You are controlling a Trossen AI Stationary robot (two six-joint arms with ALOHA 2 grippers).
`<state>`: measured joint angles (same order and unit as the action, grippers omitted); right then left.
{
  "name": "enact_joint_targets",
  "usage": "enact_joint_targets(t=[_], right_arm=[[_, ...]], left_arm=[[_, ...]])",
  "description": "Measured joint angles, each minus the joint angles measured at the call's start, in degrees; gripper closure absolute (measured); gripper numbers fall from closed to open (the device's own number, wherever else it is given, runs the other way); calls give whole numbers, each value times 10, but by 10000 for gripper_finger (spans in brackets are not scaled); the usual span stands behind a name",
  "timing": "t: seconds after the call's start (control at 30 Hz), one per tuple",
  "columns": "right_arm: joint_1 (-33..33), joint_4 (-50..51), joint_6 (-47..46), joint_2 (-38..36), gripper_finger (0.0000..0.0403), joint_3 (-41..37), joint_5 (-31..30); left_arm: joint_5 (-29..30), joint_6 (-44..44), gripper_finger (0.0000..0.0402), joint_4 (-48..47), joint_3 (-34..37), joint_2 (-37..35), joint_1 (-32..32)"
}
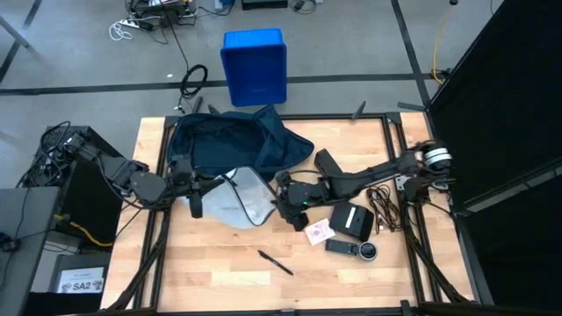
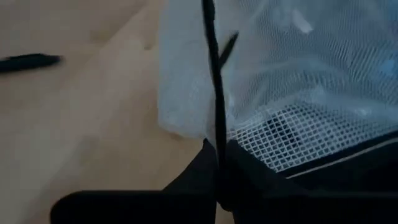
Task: Unpack backpack
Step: Put the black pen into the white mesh envelope
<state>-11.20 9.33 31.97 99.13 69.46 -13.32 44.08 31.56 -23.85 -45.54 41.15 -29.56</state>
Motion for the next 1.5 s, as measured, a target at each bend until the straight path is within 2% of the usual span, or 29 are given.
enact_joint_targets(t=[0.13, 0.23, 0.3, 0.43, 0.6, 0.67, 0.97, 1.27, 1.5], right_arm=[[-26, 91, -26, -70, 403, 0, -6], [-39, 137, -50, -124, 403, 0, -9], [-46, 158, -63, -153, 403, 0, -16], [-50, 156, -77, -178, 403, 0, -23], [-42, 160, -91, -152, 403, -2, -23], [-41, 163, -103, -129, 403, -2, -23], [-32, 167, -126, -36, 402, -2, -23], [-5, 156, -151, -52, 394, -3, -5], [-5, 155, -155, -56, 359, -3, -4]], left_arm=[[12, 4, 402, -24, 0, 0, 0], [12, 5, 402, -6, 19, 1, 0], [3, 8, 402, 20, 53, 1, 0], [-37, 31, 402, 137, 150, 2, 1], [-73, 36, 402, 333, 263, 12, -1], [-73, 36, 402, 371, 291, 13, -1], [-72, 2, 402, 374, 312, 13, 0], [-67, -53, 402, 373, 312, 13, 0], [-67, -60, 402, 373, 312, 13, 0]])
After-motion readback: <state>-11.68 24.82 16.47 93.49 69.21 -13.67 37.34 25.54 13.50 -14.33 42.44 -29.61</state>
